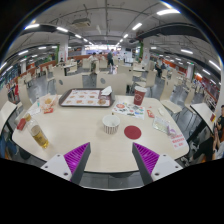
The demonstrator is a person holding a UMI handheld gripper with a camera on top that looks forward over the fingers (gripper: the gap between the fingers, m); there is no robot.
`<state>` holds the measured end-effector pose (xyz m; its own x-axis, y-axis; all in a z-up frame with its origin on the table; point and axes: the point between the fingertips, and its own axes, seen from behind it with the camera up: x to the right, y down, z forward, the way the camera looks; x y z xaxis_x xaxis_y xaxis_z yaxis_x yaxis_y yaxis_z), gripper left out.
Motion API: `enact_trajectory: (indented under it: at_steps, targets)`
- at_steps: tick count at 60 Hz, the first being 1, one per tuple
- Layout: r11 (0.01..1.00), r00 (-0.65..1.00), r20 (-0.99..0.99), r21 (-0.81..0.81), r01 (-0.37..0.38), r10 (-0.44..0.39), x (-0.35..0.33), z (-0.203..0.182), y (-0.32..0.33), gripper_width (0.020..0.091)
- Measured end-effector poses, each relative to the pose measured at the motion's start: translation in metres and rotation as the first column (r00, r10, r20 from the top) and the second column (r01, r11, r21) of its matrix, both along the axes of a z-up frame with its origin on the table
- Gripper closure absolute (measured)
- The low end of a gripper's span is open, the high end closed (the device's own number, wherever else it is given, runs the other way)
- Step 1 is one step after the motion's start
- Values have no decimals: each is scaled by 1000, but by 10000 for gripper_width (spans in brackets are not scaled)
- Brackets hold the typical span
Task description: Pour water
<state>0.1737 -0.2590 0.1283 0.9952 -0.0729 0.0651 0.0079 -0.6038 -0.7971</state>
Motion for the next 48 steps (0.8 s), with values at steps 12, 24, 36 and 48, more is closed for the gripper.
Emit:
enact_trajectory:
  at_steps: [12,24,36,48]
  targets:
    - [1000,1000,22,-11,14,-14,-6,-1,-4,250]
    - [999,1000,30,-44,11,-10,-49,-23,-30,247]
    - [997,999,-8,-60,-49,49,-150,-50,-45,253]
    - [994,992,-68,22,-105,106,-264,-54,-19,250]
